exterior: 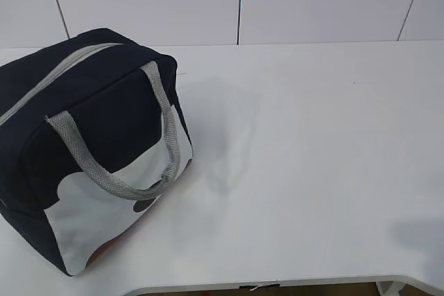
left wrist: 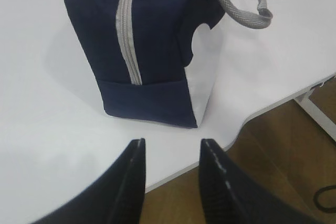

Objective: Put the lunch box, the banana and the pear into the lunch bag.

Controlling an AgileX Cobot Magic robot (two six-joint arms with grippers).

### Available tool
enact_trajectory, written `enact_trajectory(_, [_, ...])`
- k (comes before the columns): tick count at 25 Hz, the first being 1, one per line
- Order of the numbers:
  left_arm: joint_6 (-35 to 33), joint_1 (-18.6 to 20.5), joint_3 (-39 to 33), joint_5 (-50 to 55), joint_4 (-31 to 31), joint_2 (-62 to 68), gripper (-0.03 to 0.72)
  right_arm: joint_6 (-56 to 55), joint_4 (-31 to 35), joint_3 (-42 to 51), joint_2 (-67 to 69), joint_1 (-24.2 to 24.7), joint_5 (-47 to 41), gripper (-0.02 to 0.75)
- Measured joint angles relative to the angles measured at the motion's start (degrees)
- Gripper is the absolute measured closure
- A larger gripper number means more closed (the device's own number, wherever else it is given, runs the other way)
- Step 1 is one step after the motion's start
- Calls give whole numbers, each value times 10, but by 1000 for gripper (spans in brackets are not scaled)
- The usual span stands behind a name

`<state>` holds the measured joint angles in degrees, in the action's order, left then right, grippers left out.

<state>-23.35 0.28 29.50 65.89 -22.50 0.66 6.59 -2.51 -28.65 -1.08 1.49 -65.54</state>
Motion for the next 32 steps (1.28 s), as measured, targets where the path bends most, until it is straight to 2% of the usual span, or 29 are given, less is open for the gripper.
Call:
enact_trajectory(26, [0, 0, 0, 0, -1, 0, 446, 0, 0, 0, 0, 0, 1, 316])
enact_trajectory(29, [16, 0, 0, -1, 8, 0, 446, 0, 0, 0, 0, 0, 1, 316])
enact_trajectory(32, [70, 0, 0, -10, 39, 0, 446, 0, 0, 0, 0, 0, 1, 316])
